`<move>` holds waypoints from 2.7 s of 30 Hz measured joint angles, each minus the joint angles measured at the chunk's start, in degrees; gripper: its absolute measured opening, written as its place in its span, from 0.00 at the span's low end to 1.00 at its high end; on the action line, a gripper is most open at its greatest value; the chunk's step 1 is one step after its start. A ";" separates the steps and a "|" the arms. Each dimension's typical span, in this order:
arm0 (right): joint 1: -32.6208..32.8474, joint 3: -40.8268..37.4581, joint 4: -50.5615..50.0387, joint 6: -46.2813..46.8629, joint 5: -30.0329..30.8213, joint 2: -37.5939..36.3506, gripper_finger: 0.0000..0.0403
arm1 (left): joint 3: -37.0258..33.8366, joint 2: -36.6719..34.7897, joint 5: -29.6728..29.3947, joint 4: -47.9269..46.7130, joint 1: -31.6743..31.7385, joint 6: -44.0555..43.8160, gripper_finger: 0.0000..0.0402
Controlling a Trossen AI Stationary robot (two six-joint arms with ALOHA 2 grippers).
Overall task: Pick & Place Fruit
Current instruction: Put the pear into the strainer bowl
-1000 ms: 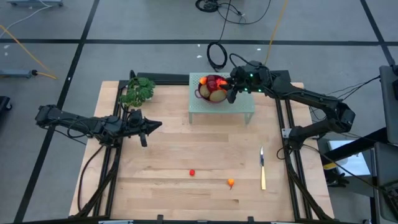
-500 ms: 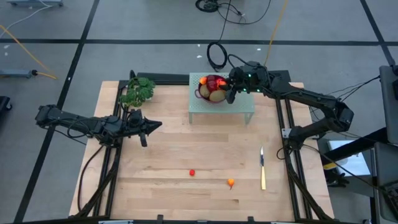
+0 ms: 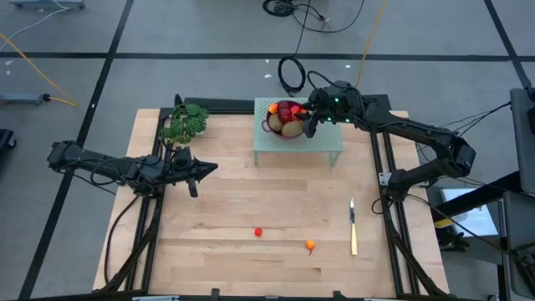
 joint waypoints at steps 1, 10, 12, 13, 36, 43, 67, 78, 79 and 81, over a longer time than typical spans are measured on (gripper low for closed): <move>0.01 0.00 0.00 0.00 0.00 0.00 0.43 | 0.00 0.00 0.00 -0.02 0.00 0.00 0.02; 0.01 0.00 2.77 -0.33 -0.02 -2.15 0.46 | 0.00 0.00 -0.02 -0.02 0.00 0.00 0.02; 0.34 0.00 2.53 -0.28 -0.01 -3.98 0.44 | 0.00 0.00 0.00 -0.02 0.00 0.02 0.02; 0.68 0.00 2.00 -0.24 0.02 -5.02 0.43 | 0.00 0.00 -0.02 -0.03 0.00 0.15 0.02; 31.77 0.00 -18.47 7.02 3.95 -17.59 0.01 | 0.00 0.00 -0.50 -0.04 0.00 3.62 0.02; 44.72 0.00 -18.51 16.00 12.39 -14.61 0.00 | 0.00 0.00 -0.48 -0.04 0.01 3.65 0.02; 64.09 0.00 -18.25 53.32 12.62 3.94 0.00 | 0.00 0.00 -0.39 -0.08 0.00 8.07 0.02; 65.21 0.00 -17.62 72.98 0.98 10.83 0.00 | 0.00 0.00 -0.39 -0.31 0.02 8.02 0.02; 65.21 0.00 -17.68 74.66 0.81 11.16 0.00 | 0.00 0.00 -0.39 -0.40 0.01 8.03 0.02; 65.21 0.00 -19.00 78.02 0.25 11.32 0.00 | 0.00 0.00 -0.38 -0.41 0.02 8.02 0.02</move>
